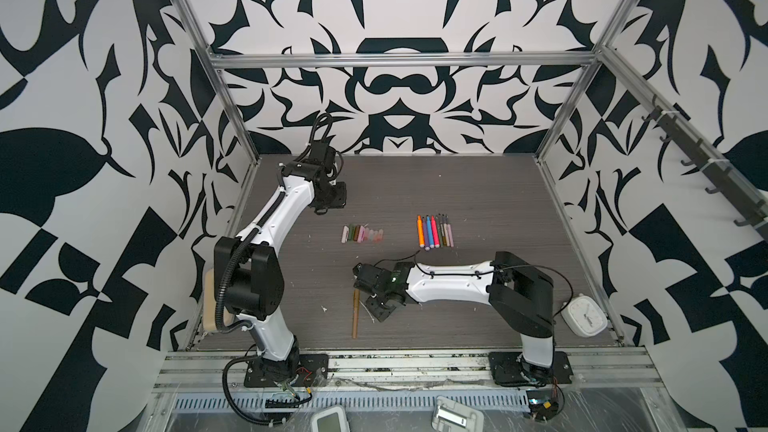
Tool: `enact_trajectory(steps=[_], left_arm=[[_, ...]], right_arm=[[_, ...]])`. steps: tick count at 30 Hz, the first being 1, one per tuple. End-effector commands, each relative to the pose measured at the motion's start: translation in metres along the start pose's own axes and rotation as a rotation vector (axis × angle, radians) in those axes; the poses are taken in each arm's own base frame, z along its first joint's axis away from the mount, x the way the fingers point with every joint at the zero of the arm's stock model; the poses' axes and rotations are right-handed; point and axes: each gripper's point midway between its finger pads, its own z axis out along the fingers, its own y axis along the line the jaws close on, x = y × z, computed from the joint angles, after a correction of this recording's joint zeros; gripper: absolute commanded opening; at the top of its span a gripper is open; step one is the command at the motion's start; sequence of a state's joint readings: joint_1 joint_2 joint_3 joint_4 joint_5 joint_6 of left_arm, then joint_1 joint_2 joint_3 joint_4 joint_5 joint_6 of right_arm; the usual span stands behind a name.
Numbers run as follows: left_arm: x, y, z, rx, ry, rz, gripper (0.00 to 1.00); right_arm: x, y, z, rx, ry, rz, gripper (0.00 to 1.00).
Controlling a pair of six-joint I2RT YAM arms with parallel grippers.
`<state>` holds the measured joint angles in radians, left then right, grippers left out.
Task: Open the pen caps
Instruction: 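Move the right gripper over the longer tan pen and grasp its body, then lift the tan pen upright with the right gripper while the left gripper approaches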
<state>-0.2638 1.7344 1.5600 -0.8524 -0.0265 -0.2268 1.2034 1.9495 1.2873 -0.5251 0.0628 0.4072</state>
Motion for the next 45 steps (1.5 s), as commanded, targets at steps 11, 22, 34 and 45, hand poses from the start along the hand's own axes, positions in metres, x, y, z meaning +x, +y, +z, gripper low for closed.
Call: enact_trajectory(steps=[11, 22, 34, 45], left_arm=[[0.003, -0.001, -0.012, 0.01, 0.004, 0.008, 0.39], [0.005, -0.01, -0.007, 0.059, 0.022, -0.014, 0.39], [0.013, -0.087, -0.025, 0.29, -0.085, 0.112, 0.45], [0.067, -0.183, -0.048, 0.65, 0.0, -0.09, 0.44]], right_arm=[[-0.003, -0.007, -0.008, -0.006, -0.009, 0.068, 0.1], [0.02, -0.053, -0.051, 0.053, -0.118, 0.17, 0.04], [0.069, -0.096, -0.096, 0.004, -0.335, 0.356, 0.0], [0.106, -0.113, -0.131, -0.1, -0.554, 0.455, 0.0]])
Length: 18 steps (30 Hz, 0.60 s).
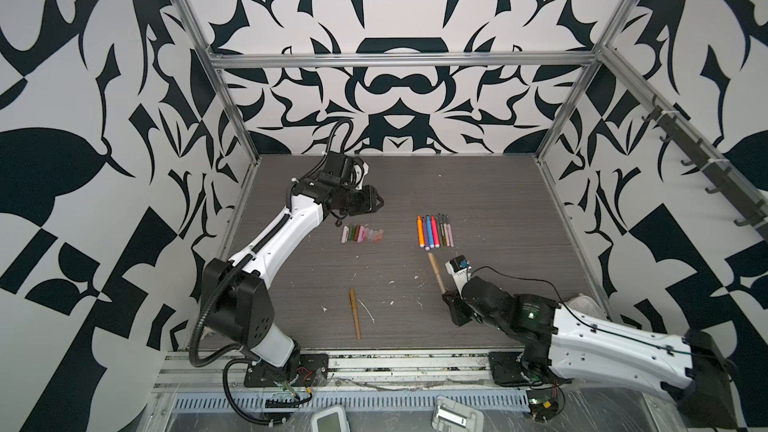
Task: Open the pen caps
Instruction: 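Lift the tan pen upright with the right gripper while the left gripper approaches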
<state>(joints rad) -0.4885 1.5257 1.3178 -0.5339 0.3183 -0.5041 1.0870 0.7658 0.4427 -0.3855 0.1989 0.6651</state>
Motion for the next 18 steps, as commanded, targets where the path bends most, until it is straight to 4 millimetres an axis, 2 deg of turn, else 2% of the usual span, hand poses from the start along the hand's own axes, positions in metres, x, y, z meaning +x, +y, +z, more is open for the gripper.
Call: enact_trajectory(steps=[1, 5, 10, 13, 18], left_arm=[[0.039, -0.038, 0.022, 0.136, 0.051, -0.088, 0.44], [0.086, -0.052, 0.051, 0.165, 0.106, -0.124, 0.44], [0.125, -0.059, 0.068, 0.148, 0.155, -0.122, 0.44], [0.135, -0.06, 0.068, 0.14, 0.174, -0.12, 0.44], [0.135, -0.065, 0.063, 0.149, 0.166, -0.127, 0.44]], right_arm=[[-0.008, 0.003, -0.008, -0.042, -0.061, 0.045, 0.0], [-0.018, 0.016, -0.019, -0.103, -0.079, 0.027, 0.0], [-0.031, 0.028, -0.02, -0.125, -0.096, 0.011, 0.0], [-0.034, 0.032, -0.015, -0.126, -0.096, 0.006, 0.0], [-0.029, 0.034, -0.006, -0.135, -0.08, 0.008, 0.0]])
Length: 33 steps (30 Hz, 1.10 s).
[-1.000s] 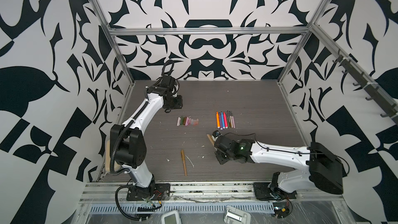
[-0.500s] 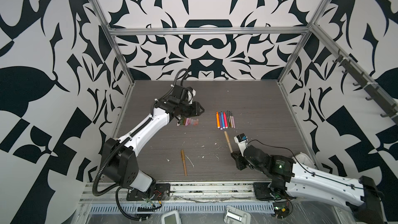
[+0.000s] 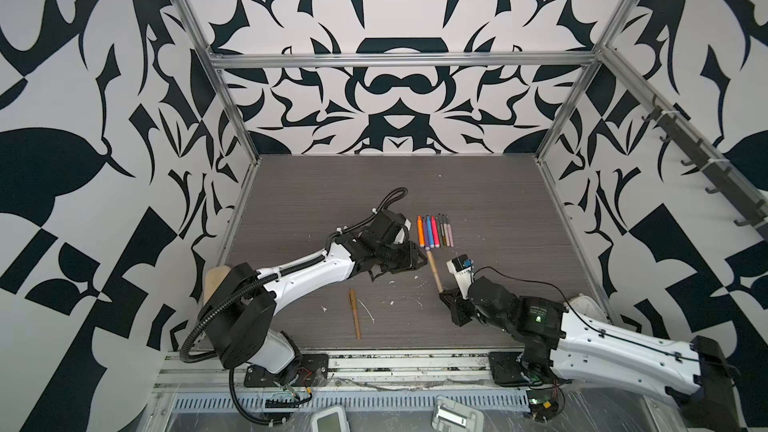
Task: Open the pen caps
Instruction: 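Lift the tan pen upright with the right gripper while the left gripper approaches, then close the left gripper on the tan cap above the right gripper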
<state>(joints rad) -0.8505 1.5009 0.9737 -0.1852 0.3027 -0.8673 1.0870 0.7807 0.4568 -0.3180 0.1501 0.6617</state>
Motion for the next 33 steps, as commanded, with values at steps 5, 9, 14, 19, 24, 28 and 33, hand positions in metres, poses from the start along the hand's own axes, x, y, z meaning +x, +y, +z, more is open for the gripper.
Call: enact_trajectory(steps=[5, 9, 14, 19, 24, 28, 33], left_arm=[[-0.007, -0.013, -0.006, 0.05, -0.049, -0.02, 0.46], [-0.004, -0.017, -0.002, 0.097, -0.043, -0.051, 0.46], [-0.004, -0.015, -0.006, 0.108, -0.07, -0.071, 0.46], [-0.002, -0.025, -0.01, 0.204, -0.085, -0.098, 0.47], [0.0, -0.03, -0.009, 0.288, -0.09, -0.144, 0.49], [0.005, -0.026, -0.003, 0.278, -0.07, -0.151, 0.48], [0.01, -0.023, 0.001, 0.267, -0.058, -0.15, 0.48]], right_arm=[[-0.017, 0.015, -0.006, -0.058, -0.052, 0.003, 0.0], [-0.013, 0.014, -0.008, -0.064, -0.042, 0.011, 0.0], [-0.005, 0.008, -0.007, -0.05, -0.023, 0.031, 0.0], [0.005, 0.004, -0.001, -0.042, 0.01, 0.061, 0.0], [0.01, 0.008, 0.005, -0.044, 0.048, 0.079, 0.0], [0.009, 0.017, 0.009, -0.073, 0.073, 0.089, 0.0], [0.003, 0.028, 0.008, -0.103, 0.082, 0.106, 0.0]])
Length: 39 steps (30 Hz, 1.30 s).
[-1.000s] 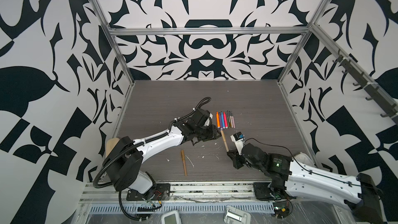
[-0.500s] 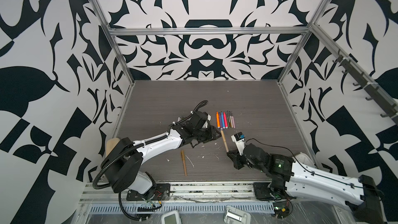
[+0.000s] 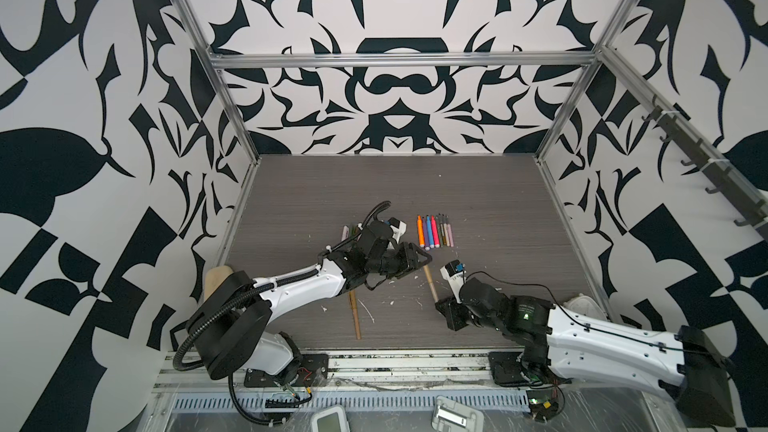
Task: Open the pen caps
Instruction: 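Close the left gripper on the tan cap above the right gripper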
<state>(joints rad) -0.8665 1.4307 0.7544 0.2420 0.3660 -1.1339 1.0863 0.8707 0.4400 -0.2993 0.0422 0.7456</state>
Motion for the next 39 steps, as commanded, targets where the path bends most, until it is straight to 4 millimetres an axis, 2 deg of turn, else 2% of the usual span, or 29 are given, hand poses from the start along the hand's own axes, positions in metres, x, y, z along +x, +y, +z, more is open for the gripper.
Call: enact_trajectory(steps=[1, 4, 8, 14, 24, 26, 31, 33, 37, 38, 39], left_arm=[[0.005, 0.003, 0.003, 0.003, 0.012, -0.004, 0.48], [0.007, 0.01, 0.005, -0.024, 0.024, -0.004, 0.48], [0.008, 0.01, 0.01, -0.028, 0.048, 0.002, 0.47], [0.007, 0.007, 0.003, -0.038, 0.035, 0.019, 0.47], [0.0, -0.025, -0.027, -0.032, -0.005, 0.069, 0.48], [-0.002, -0.019, -0.033, -0.069, -0.019, 0.085, 0.49], [-0.008, 0.019, -0.044, -0.223, -0.069, 0.097, 0.49], [-0.013, 0.012, -0.049, -0.175, -0.106, 0.089, 0.52], [-0.018, 0.002, -0.045, -0.131, -0.104, 0.077, 0.53], [-0.018, 0.01, -0.036, -0.156, -0.08, 0.065, 0.53], [-0.019, 0.01, -0.032, -0.157, -0.07, 0.066, 0.53]], right_arm=[[-0.024, 0.028, -0.011, -0.091, -0.053, 0.028, 0.0], [-0.029, 0.036, -0.016, -0.117, -0.062, 0.045, 0.0], [-0.034, 0.041, -0.024, -0.136, -0.069, 0.067, 0.0], [-0.037, 0.04, -0.032, -0.103, -0.065, 0.052, 0.0], [-0.045, 0.01, -0.018, 0.075, -0.105, -0.052, 0.0], [-0.048, 0.009, -0.012, 0.065, -0.13, -0.067, 0.0], [-0.057, 0.015, -0.014, 0.031, -0.161, -0.091, 0.0], [-0.06, 0.018, -0.017, 0.007, -0.184, -0.087, 0.0], [-0.06, 0.029, -0.019, -0.066, -0.195, -0.068, 0.0], [-0.06, 0.031, -0.018, -0.078, -0.195, -0.061, 0.0], [-0.06, 0.034, -0.018, -0.099, -0.196, -0.056, 0.0]])
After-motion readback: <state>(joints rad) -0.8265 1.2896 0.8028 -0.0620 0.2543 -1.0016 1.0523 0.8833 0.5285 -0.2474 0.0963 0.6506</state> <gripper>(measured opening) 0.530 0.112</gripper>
